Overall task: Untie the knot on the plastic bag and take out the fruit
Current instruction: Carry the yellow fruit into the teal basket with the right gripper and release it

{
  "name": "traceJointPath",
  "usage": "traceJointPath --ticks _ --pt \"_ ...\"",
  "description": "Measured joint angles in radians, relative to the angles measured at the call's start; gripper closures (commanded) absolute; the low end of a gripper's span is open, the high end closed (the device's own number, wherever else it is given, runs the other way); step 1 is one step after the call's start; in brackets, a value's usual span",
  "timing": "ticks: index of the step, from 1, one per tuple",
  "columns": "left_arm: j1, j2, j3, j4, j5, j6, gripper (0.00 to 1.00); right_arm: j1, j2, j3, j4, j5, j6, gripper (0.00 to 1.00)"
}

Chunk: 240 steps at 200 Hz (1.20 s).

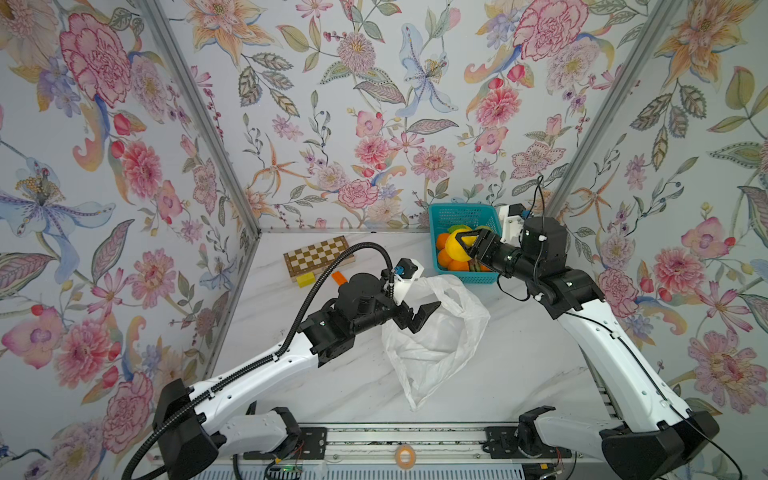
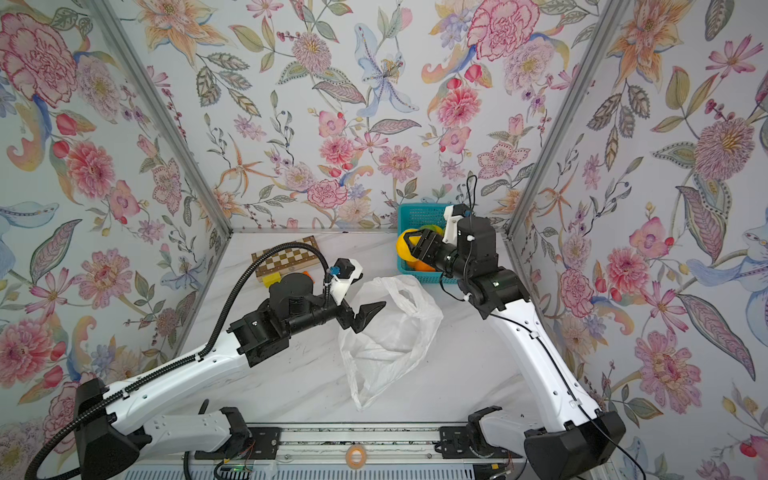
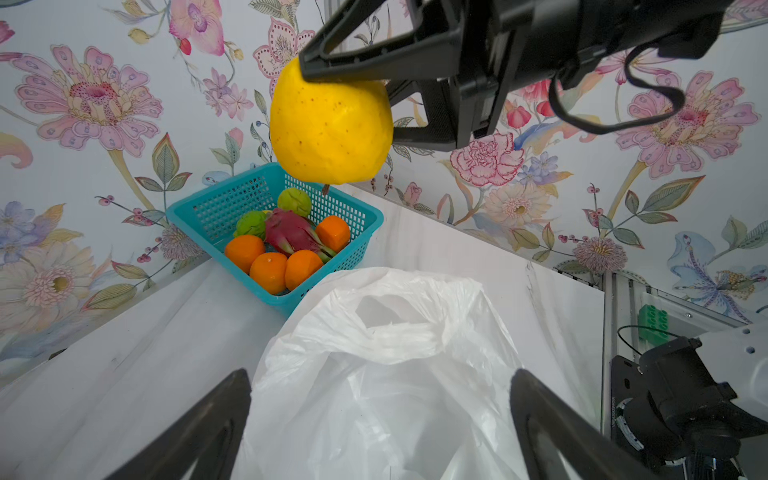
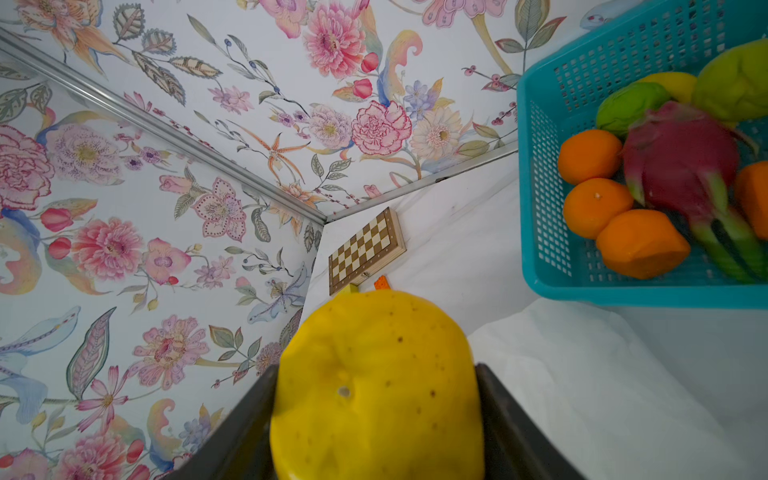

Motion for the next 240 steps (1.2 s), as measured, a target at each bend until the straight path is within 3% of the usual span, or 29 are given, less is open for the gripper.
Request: traceJointPath --ticks 50,102,140,240 --pt "0.097 0.045 0.169 -0.167 -0.012 -0.164 0.01 -0.076 0.208 0.135 0.021 -0.045 -0.044 0.43" --pt "0.224 0.128 0.229 -0.224 0.087 -0.309 0.01 -0.133 0.466 0.287 0.025 -0.063 -0.068 0.44" --pt "0.232 0.173 0.248 -0.248 0.12 -0.308 0.01 -0.166 0.682 0.461 0.017 -0.068 -0.081 0.44" --pt "0.259 0.423 0.523 -0.348 0.124 -0.251 0.01 -0.214 1.242 1.098 -0.038 -0.09 -0.089 0.45"
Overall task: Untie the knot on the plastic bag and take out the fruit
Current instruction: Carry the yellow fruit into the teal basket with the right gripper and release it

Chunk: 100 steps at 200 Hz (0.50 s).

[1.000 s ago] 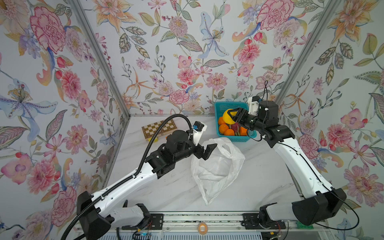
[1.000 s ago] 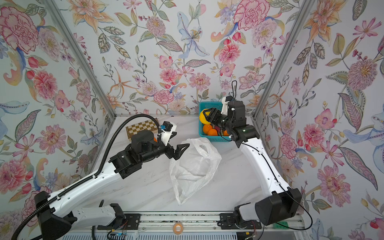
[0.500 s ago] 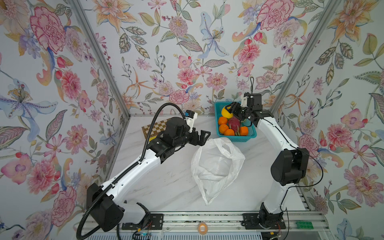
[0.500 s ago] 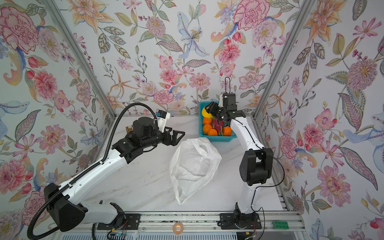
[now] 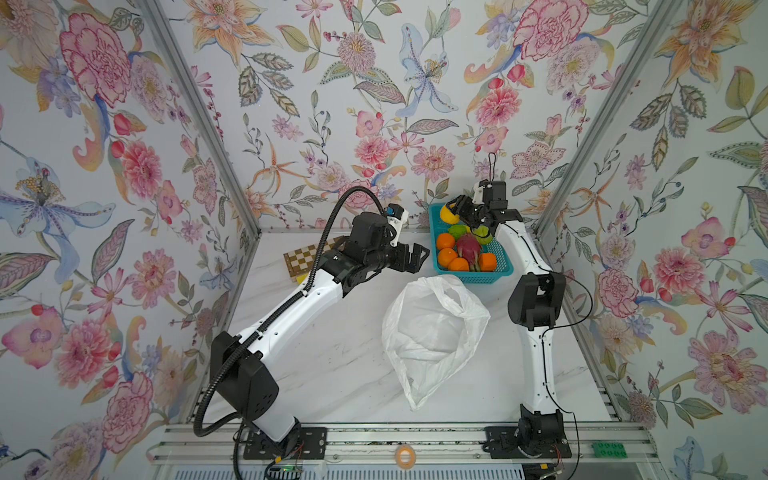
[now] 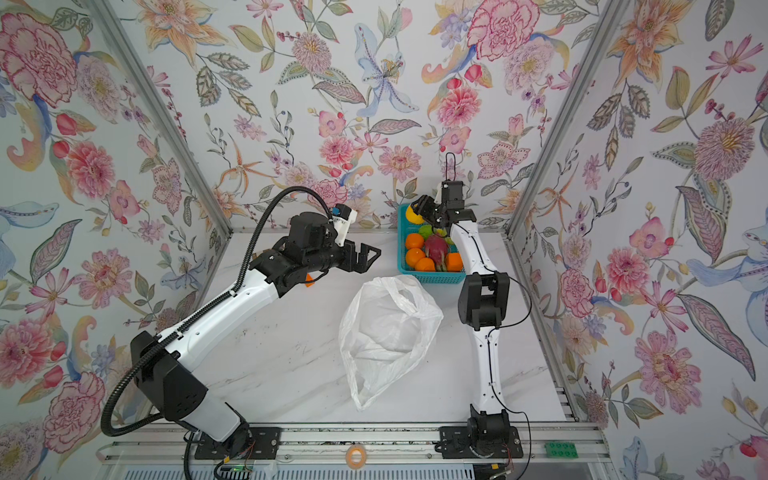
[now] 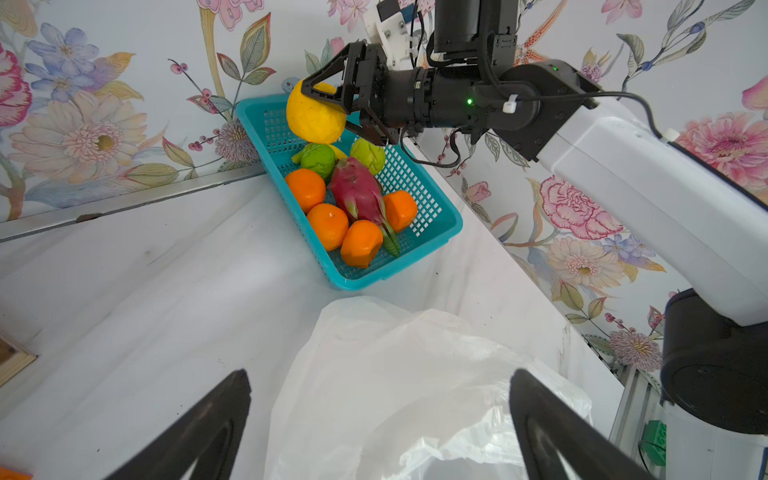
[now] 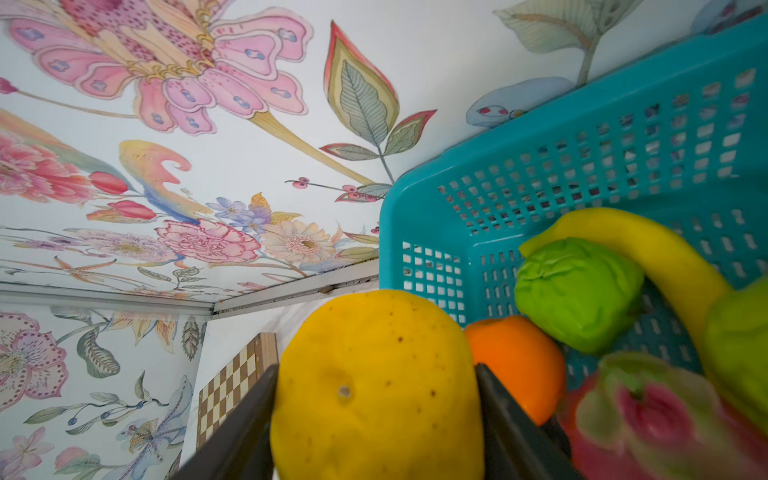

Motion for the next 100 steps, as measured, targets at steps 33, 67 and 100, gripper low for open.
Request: traceJointPath --ticks 33,67,100 --pt "0.005 0.056 0.024 -0.019 0.0 0.01 0.01 0.0 0.111 0.056 0.063 0.027 0.029 0.44" --pt "0.014 0.091 0.076 -0.034 -0.002 0.018 0.01 0.006 0.187 0.055 0.211 0.073 0.067 0.42" --pt "0.017 0.092 0.093 -0.042 -0.026 0.022 0.01 0.028 0.269 0.082 0.354 0.139 0.069 0.42"
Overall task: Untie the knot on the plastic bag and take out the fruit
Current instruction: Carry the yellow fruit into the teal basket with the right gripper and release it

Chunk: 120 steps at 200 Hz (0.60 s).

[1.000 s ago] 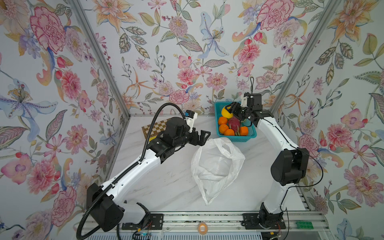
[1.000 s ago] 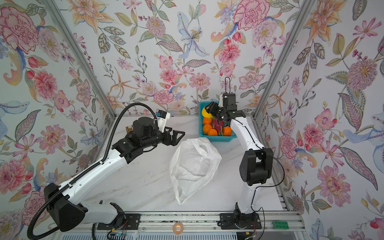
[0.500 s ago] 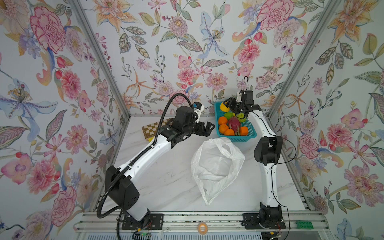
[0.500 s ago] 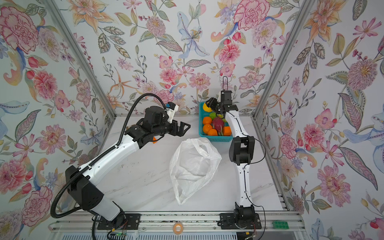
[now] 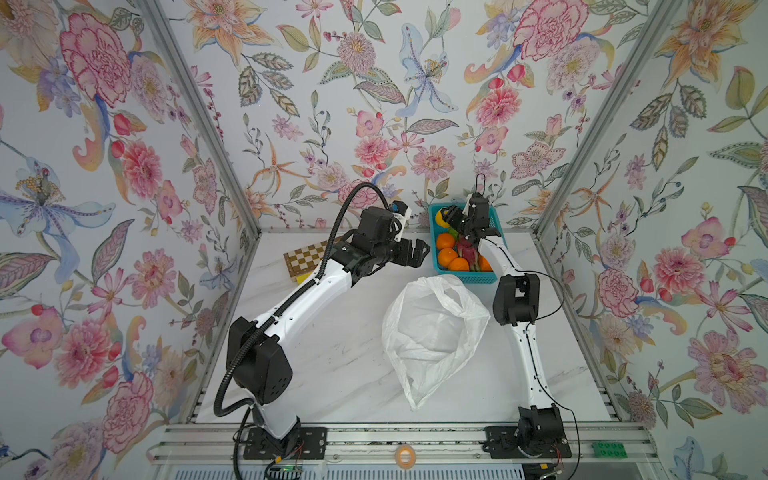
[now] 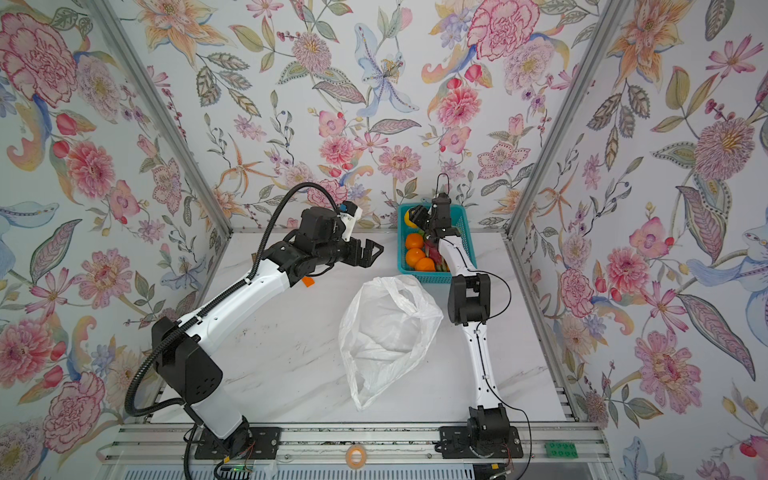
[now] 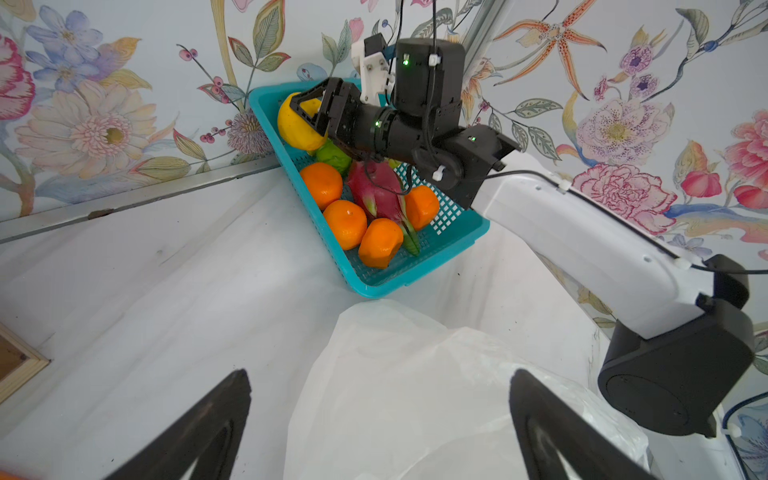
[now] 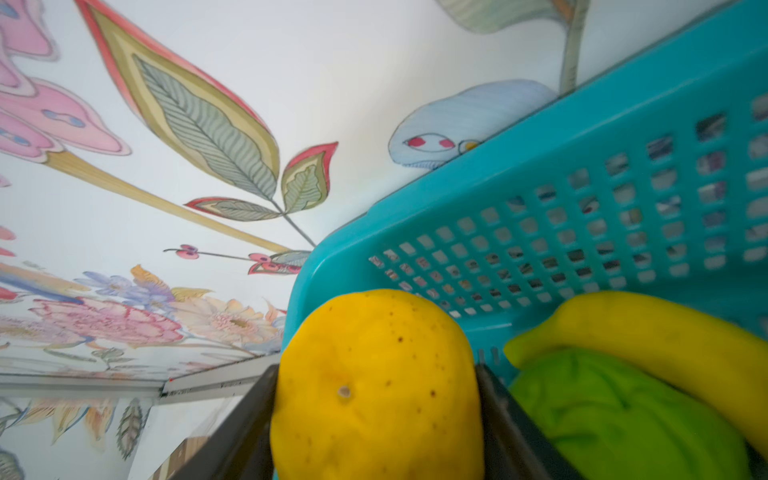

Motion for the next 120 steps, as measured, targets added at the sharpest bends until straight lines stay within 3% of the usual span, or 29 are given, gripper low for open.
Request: traceJointPath --ticks 18,80,120 --pt "0.001 0.0 0.0 0.0 -0.018 0.0 0.01 0.012 0.021 0.004 0.039 0.032 0.012 0.41" --pt "0.003 0.0 0.017 -0.014 -0.085 -0.011 0.01 0.016 0.037 0.005 0.053 0.028 0.019 0.11" --pt "0.005 0.0 0.024 -0.014 -0.092 -0.004 0.01 0.006 -0.018 -0.056 0.02 0.008 0.018 0.06"
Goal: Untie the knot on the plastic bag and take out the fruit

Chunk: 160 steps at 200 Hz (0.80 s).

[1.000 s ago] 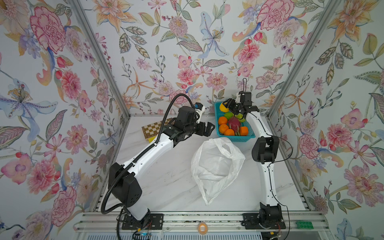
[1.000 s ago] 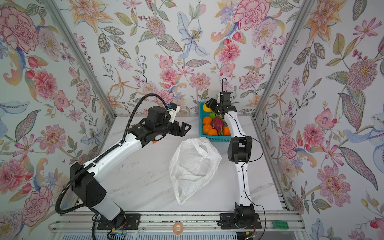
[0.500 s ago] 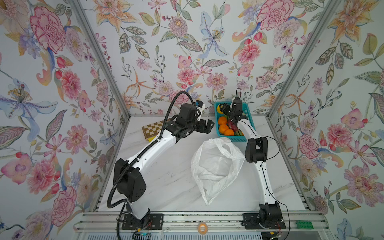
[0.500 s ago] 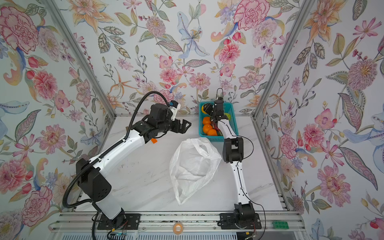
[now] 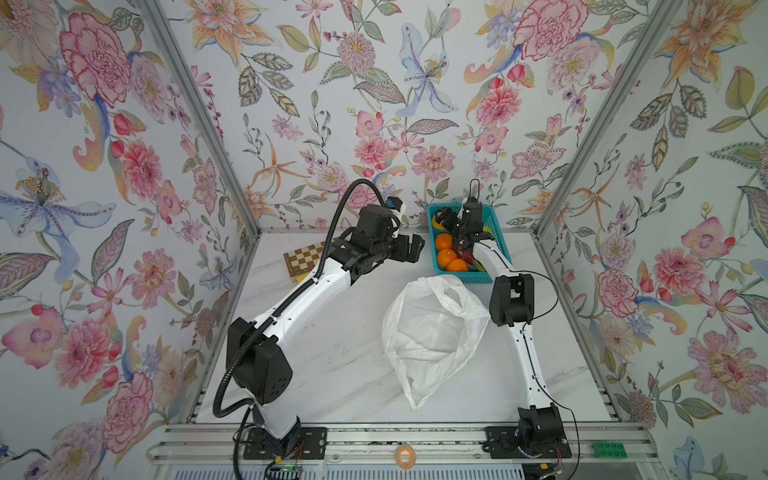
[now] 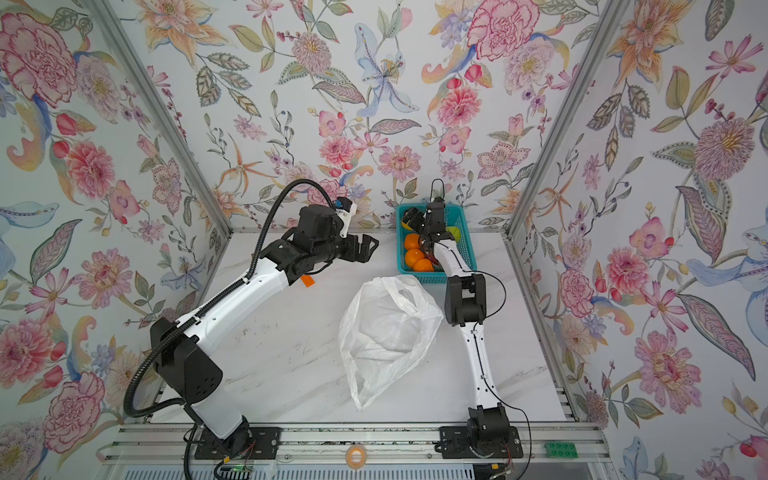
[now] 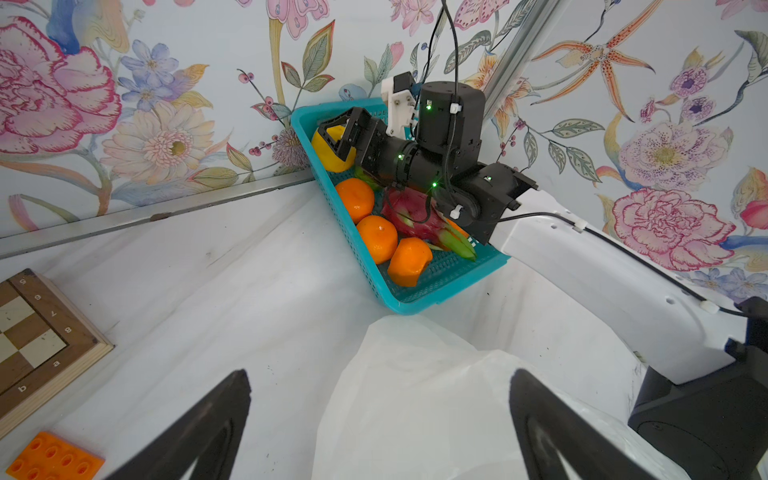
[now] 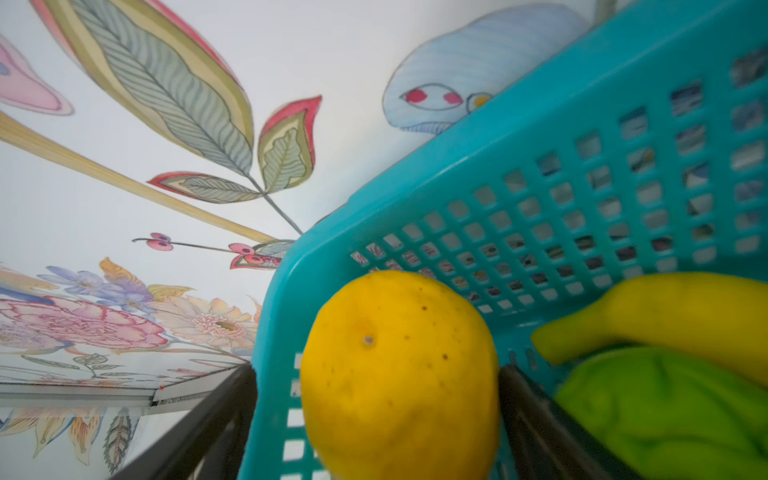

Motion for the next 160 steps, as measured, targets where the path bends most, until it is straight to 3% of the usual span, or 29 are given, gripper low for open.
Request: traceJointPath --ticks 58,93,123,160 --pt "0.01 -0.003 -0.006 0.029 -0.014 0.016 0.01 -0.041 -0.191 -0.026 -0.095 -0.025 -0.051 0.01" --pt "0.014 -0.092 -0.127 0.06 -0.041 0.049 0.01 -0.043 -0.391 -0.109 -0.137 -0.038 -0.095 0.01" --pt "0.038 -0.243 -0.275 0.101 -0.053 0.061 0.01 -0.037 -0.649 -0.342 -0.161 -0.028 -0.152 0.01" --pt "0.087 -0.427 -0.457 0.162 -0.081 0.084 0.01 -0.026 -1.041 -0.779 -0.156 0.054 -0.211 0.01"
